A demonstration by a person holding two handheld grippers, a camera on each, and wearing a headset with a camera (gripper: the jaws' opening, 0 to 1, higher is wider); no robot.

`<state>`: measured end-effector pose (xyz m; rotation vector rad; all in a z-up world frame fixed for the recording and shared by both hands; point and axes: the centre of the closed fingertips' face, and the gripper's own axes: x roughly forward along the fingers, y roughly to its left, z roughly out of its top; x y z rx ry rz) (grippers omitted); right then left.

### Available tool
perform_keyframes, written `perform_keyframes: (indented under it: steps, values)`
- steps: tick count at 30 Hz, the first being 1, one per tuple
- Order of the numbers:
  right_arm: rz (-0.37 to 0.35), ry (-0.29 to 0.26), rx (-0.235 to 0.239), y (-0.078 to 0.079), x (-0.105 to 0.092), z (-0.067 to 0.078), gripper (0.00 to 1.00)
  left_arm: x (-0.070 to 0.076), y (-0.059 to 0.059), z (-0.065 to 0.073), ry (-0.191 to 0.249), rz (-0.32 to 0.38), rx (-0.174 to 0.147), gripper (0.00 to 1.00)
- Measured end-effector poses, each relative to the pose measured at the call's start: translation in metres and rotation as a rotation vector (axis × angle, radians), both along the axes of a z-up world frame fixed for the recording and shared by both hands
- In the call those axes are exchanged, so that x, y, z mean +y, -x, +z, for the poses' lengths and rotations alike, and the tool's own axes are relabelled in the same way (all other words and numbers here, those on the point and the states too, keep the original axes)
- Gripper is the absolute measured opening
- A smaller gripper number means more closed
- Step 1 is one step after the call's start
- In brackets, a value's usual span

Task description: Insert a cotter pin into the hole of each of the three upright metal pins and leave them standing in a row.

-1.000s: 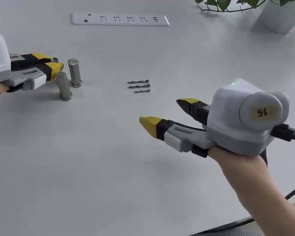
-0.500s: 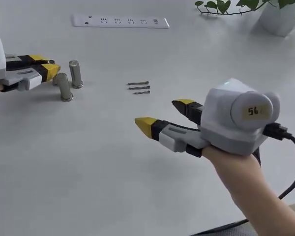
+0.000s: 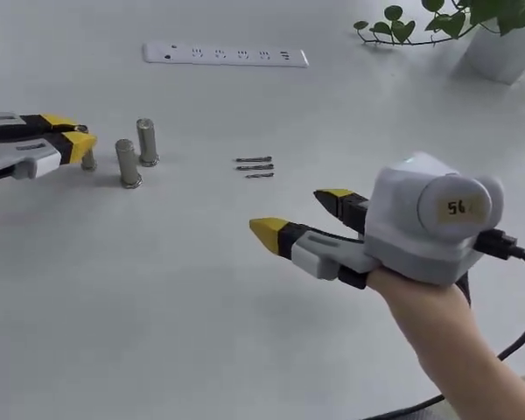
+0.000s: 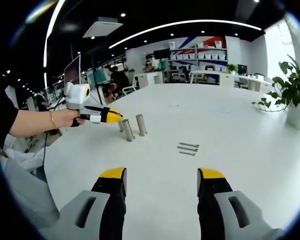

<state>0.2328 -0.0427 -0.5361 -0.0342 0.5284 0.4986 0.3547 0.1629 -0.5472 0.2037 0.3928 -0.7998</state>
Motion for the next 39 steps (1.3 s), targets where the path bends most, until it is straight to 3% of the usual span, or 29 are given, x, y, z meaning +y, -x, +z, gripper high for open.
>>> perform_keyframes:
  steps: [11,19,30,33,39]
  values:
    - [0.092,0.031,-0.011,0.005,0.009,0.004,0.49,-0.007,0.041,0.0,0.003,-0.007,0.013,0.06]
    - [0.133,0.029,-0.011,0.012,0.013,0.006,0.48,-0.03,0.064,0.006,0.012,-0.06,0.008,0.06]
    - [0.138,0.032,-0.017,0.016,0.003,0.009,0.45,-0.073,0.08,0.002,0.027,-0.137,0.018,0.06]
    - [0.131,-0.001,-0.014,0.016,0.003,0.012,0.44,-0.087,0.083,0.001,0.04,-0.161,0.016,0.06]
    - [0.131,0.001,-0.013,0.016,0.0,0.012,0.44,-0.103,0.085,0.0,0.053,-0.183,0.005,0.06]
